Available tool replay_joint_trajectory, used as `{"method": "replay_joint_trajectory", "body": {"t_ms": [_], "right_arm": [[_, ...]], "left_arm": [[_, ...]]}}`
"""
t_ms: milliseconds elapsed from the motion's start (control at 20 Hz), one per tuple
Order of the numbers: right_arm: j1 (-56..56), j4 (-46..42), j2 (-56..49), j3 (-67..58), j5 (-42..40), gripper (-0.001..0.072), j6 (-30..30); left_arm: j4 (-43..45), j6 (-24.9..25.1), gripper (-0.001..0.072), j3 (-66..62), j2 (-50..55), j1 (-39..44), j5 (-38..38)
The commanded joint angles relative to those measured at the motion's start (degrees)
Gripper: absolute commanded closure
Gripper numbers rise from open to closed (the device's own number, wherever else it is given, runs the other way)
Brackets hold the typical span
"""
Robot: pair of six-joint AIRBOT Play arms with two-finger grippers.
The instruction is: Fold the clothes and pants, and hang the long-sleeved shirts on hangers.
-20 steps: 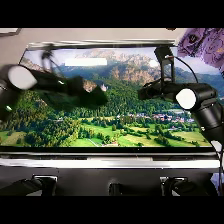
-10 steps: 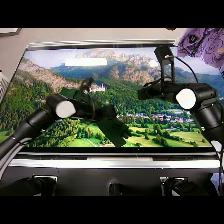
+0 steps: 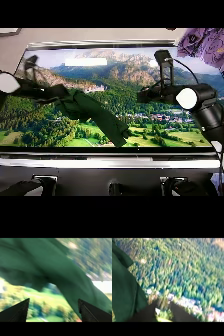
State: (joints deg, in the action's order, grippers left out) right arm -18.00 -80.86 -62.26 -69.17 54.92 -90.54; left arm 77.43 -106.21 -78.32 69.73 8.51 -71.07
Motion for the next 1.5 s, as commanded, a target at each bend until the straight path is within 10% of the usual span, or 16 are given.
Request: {"method": "replay_joint_trajectory", "body": {"t_ms": [0, 200, 800, 1000, 1450], "right_arm": [[5.31, -1.99, -0.17, 4.17, 4.76, 0.0243, -7.69], [18.36, 31.1, -0.17, 23.1, 6.16, 0.0214, 10.29], [5.92, 51.45, -13.66, 34.95, -7.5, 0.0186, 23.91], [6.01, 51.76, -13.7, 34.42, -8.74, 0.0685, 25.4], [6.01, 51.74, -10.34, 32.22, -5.09, 0.0685, 25.03]], "left_arm": [[0.42, 1.88, -0.0013, -0.24, -0.13, -9.01, -1.27], [0.42, 1.86, -0.0013, -0.22, 0.94, -13.84, -0.11], [-0.04, 1.68, -0.0013, -0.2, 5.7, -19.06, -4.28], [-3.74, 5.31, -0.0013, 0.92, 5.75, -25.75, -3.74], [-36.17, 33.99, -0.0013, 13.27, 18.4, -30.8, 13.14]]}}
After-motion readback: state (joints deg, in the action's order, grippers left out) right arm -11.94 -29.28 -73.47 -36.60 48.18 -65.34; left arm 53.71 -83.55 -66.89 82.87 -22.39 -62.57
